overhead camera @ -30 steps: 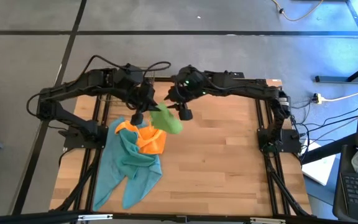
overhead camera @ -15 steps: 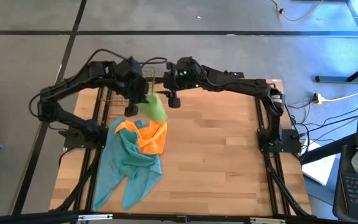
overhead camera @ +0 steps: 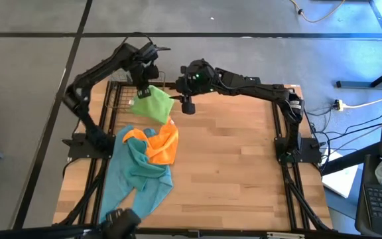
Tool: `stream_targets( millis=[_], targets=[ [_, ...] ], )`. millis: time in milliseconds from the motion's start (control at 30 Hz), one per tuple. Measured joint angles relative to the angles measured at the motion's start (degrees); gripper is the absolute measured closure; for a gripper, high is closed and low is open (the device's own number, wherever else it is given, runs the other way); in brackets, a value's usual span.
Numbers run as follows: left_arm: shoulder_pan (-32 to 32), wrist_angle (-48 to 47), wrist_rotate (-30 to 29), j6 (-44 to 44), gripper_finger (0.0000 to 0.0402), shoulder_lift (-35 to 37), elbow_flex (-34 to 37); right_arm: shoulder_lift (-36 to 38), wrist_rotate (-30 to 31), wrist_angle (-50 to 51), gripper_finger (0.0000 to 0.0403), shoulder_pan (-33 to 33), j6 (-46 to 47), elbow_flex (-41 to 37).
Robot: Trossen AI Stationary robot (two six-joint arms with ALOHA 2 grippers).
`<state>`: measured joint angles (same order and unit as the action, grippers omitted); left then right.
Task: Fold microfiber towels
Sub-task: Put the folded green microfiber cloth into the wire basket
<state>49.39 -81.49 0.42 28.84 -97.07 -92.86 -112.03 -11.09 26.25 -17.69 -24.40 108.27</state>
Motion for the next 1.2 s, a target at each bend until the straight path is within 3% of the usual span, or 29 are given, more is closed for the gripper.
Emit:
stream_targets(
  millis=[200, 467, 667, 1000, 1200],
  targets=[
    [3.55, -0.35, -1.75, 0.64, 0.0401, -1.54, 0.02, 0.0, -0.07, 6.16, 0.0234, -0.07, 1.65, 0.0],
    [7.14, 4.11, -9.02, 4.7, 0.0401, -1.54, 0.02, 0.04, -0.02, 3.76, 0.0234, -2.6, 3.23, 0.0],
    [11.19, 8.53, -6.18, 4.69, 0.0401, -3.02, 0.0, 0.04, 0.01, 0.36, 0.0234, -5.33, 8.07, 0.0],
    [13.02, 7.5, -6.28, 1.48, 0.0401, -8.92, 0.13, 0.04, -0.02, 3.54, 0.0234, -6.51, 10.43, 0.0],
    [12.4, 4.97, -6.77, -1.37, 0.0401, -8.82, 0.13, 0.04, -0.93, 5.25, 0.0234, -6.47, 12.15, 0.0]
  ],
)
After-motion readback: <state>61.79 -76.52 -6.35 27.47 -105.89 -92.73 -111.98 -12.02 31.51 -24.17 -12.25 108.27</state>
